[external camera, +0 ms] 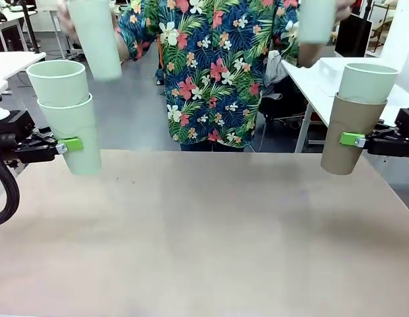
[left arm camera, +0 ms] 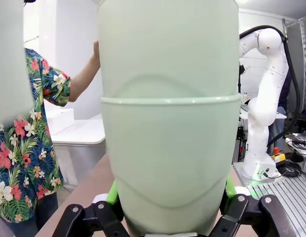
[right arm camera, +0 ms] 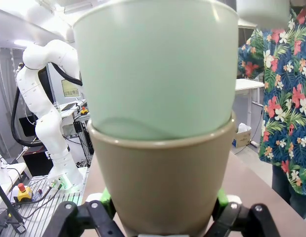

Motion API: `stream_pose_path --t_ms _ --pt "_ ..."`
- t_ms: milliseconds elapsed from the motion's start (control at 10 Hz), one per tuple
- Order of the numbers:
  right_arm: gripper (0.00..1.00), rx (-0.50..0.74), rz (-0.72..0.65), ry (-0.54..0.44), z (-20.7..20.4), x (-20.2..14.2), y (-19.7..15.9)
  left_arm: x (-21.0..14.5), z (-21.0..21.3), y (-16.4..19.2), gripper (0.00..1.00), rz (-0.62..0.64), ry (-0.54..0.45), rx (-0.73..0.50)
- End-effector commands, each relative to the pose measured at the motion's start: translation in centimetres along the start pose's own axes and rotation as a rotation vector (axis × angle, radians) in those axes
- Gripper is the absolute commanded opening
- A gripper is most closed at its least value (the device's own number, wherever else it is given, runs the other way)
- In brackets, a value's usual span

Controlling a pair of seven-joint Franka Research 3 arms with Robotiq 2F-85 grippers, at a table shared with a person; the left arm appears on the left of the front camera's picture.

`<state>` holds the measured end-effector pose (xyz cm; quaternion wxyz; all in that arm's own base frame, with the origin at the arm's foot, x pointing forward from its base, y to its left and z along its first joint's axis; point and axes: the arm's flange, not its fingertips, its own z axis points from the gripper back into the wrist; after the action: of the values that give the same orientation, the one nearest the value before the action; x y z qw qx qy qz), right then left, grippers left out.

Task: Stack the cups and store them in the basket.
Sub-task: Place the stack of Reusable plastic cups into the Pantry Basket.

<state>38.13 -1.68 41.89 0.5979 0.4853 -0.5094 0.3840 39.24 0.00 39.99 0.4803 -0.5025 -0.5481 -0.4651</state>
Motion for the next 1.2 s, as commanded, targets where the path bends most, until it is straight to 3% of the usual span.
stream_pose_path --t_ms 0,1100 --pt "0.86 0.0 0.005 0.003 0.02 0.15 0.06 0.27 -0.09 -0.11 0.86 -0.01 -0.002 0.001" --pt "0.86 0.0 0.005 0.003 0.02 0.15 0.06 0.27 -0.09 -0.11 0.86 -0.01 -0.002 0.001"
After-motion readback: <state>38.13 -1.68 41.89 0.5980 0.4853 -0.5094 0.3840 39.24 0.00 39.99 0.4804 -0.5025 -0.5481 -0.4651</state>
